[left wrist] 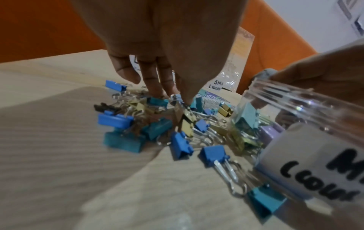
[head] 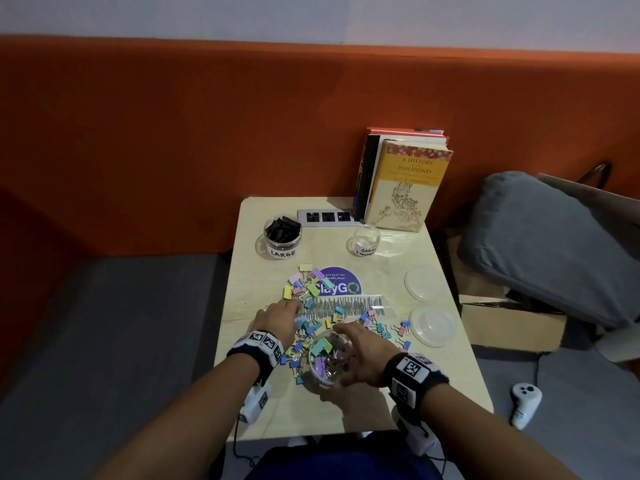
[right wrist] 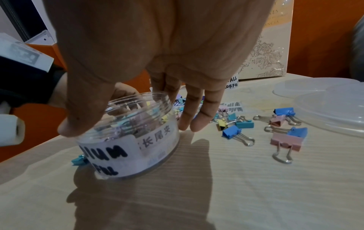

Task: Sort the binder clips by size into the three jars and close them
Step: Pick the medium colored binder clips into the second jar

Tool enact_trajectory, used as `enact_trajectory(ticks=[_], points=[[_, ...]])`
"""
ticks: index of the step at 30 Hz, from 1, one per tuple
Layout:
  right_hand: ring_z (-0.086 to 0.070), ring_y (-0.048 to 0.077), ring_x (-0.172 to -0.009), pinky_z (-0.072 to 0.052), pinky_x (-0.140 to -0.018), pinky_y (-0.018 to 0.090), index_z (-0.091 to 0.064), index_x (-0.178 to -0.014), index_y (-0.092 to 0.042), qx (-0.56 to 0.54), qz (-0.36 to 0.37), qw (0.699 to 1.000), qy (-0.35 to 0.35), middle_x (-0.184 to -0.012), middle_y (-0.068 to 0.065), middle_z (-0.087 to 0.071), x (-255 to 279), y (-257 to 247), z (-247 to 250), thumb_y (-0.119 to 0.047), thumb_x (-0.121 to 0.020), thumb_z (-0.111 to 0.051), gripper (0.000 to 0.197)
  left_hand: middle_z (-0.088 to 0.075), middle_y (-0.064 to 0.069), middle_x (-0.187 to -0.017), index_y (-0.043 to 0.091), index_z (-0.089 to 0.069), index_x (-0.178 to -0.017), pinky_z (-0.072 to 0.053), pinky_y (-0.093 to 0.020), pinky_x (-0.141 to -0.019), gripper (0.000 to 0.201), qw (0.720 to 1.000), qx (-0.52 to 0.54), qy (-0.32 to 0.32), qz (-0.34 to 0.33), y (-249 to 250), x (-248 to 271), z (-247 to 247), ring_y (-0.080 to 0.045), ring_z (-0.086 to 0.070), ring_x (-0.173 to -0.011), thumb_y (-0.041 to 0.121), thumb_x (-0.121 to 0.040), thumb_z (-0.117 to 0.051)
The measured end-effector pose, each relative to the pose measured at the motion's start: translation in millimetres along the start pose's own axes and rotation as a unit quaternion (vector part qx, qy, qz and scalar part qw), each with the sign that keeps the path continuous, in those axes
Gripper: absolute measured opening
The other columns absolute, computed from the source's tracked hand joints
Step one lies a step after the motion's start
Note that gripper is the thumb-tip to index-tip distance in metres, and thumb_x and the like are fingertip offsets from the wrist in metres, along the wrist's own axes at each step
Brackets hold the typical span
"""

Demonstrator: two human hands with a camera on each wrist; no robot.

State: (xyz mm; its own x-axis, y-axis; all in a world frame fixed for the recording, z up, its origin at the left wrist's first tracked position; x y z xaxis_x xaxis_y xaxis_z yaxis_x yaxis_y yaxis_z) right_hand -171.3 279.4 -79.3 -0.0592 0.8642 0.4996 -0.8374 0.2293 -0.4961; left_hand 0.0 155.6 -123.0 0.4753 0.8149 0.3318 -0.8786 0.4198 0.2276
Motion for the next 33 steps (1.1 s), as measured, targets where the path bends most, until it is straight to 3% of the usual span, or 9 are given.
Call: enact_trajectory(ticks=[3, 5, 10, 18, 22, 25, 28, 30, 33], points=[[-0.043, 0.021, -0.132, -0.04, -0.109, 0.037, -0.026, -0.15, -0.027, -0.001, -0.001, 1.0, -0.002, -0.152, -0.003, -0.034, 0.3, -0.1, 0.3, -0.042, -0.063, -0.089, 0.11, -0.047, 0.002, -0.139, 0.031, -0.045, -0.138, -0.039, -0.043, -0.102, 0.047, 1.0, -0.003, -0.018, -0.008, -7.0, 1.3, -2.6, -0.024, -0.047, -0.125, 0.04, -0.094, -0.058], [-0.043, 0.021, -0.133, -0.04, -0.109, 0.038, -0.025, -0.15, -0.027, -0.002, -0.001, 1.0, -0.004, -0.152, -0.004, -0.034, 0.4, -0.3, 0.5, -0.042, -0.063, -0.09, 0.11, -0.046, 0.003, -0.138, 0.032, -0.049, -0.137, -0.039, -0.043, -0.103, 0.046, 0.999, -0.024, -0.023, -0.022, -8.0, 1.5, -2.1, -0.023, -0.046, -0.125, 0.042, -0.092, -0.058], [-0.043, 0.021, -0.133, -0.04, -0.108, 0.036, -0.025, -0.151, -0.027, 0.001, 0.002, 1.0, -0.004, -0.153, -0.003, -0.033, 1.8, -1.2, 1.3, -0.043, -0.063, -0.089, 0.11, -0.055, 0.004, -0.123, 0.028, -0.059, -0.117, -0.039, -0.041, -0.098, 0.027, 0.998, -0.051, -0.021, -0.022, -2.1, -0.1, 3.4, -0.022, -0.049, -0.116, 0.036, -0.092, -0.063], [-0.043, 0.021, -0.131, -0.04, -0.107, 0.035, -0.025, -0.151, -0.027, -0.008, 0.002, 1.0, -0.002, -0.15, -0.003, -0.034, 1.7, 1.1, 0.2, -0.044, -0.063, -0.089, 0.11, -0.059, 0.002, -0.106, 0.026, -0.048, -0.097, -0.038, -0.042, -0.091, 0.01, 0.999, -0.024, -0.02, 0.002, 2.4, 3.8, 7.8, -0.025, -0.054, -0.102, 0.021, -0.094, -0.057], [-0.043, 0.021, -0.132, -0.04, -0.108, 0.036, -0.026, -0.151, -0.027, -0.013, 0.001, 1.0, 0.0, -0.15, -0.004, -0.035, 1.5, 2.0, -0.5, -0.043, -0.063, -0.089, 0.11, -0.062, 0.007, -0.096, 0.03, -0.043, -0.086, -0.033, -0.038, -0.083, 0.02, 1.0, 0.005, -0.022, 0.01, -1.4, 4.0, 9.4, -0.021, -0.055, -0.093, 0.011, -0.09, -0.047], [-0.042, 0.021, -0.133, -0.039, -0.108, 0.036, -0.026, -0.151, -0.028, -0.018, -0.002, 1.0, 0.001, -0.151, -0.004, -0.035, 1.3, 2.5, -1.1, -0.043, -0.062, -0.09, 0.111, -0.062, 0.007, -0.114, 0.034, -0.051, -0.104, -0.038, -0.042, -0.093, 0.02, 1.0, 0.011, -0.027, 0.003, -3.6, 5.3, 9.4, -0.022, -0.055, -0.108, 0.018, -0.092, -0.054], [-0.042, 0.021, -0.133, -0.039, -0.109, 0.038, -0.026, -0.151, -0.028, -0.023, -0.005, 1.0, 0.001, -0.151, -0.004, -0.035, 0.0, 3.5, -1.4, -0.044, -0.061, -0.09, 0.112, -0.051, 0.005, -0.138, 0.044, -0.044, -0.135, -0.036, -0.047, -0.105, 0.052, 0.998, -0.001, -0.054, -0.028, -1.3, 5.0, 6.6, -0.024, -0.048, -0.126, 0.018, -0.091, -0.056], [-0.042, 0.021, -0.133, -0.039, -0.109, 0.038, -0.025, -0.151, -0.028, -0.022, -0.005, 1.0, 0.0, -0.151, -0.004, -0.034, -0.1, 4.0, -1.8, -0.044, -0.061, -0.09, 0.112, -0.048, 0.004, -0.139, 0.048, -0.042, -0.14, -0.036, -0.048, -0.108, 0.057, 0.997, -0.026, -0.059, -0.051, 2.8, 5.1, 7.1, -0.025, -0.045, -0.129, 0.019, -0.093, -0.056], [-0.042, 0.021, -0.134, -0.039, -0.109, 0.037, -0.025, -0.151, -0.027, -0.017, -0.002, 1.0, -0.001, -0.152, -0.003, -0.034, -0.4, 4.2, -2.6, -0.044, -0.061, -0.09, 0.112, -0.049, 0.002, -0.133, 0.044, -0.052, -0.133, -0.038, -0.05, -0.105, 0.049, 0.993, -0.069, -0.063, -0.07, 5.5, 2.8, 5.2, -0.027, -0.047, -0.125, 0.016, -0.093, -0.058]])
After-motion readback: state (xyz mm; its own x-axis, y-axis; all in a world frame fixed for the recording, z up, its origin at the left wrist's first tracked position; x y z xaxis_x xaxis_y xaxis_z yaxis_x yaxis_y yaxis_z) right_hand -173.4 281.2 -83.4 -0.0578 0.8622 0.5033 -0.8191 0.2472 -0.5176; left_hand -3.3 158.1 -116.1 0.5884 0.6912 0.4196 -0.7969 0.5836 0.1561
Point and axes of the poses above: each hand's wrist, its own x-axis away from the middle knuckle, its own z-axis out of the back of the hand, y = z × x, the point moved 3 cm from there along -x, towards the middle knuckle
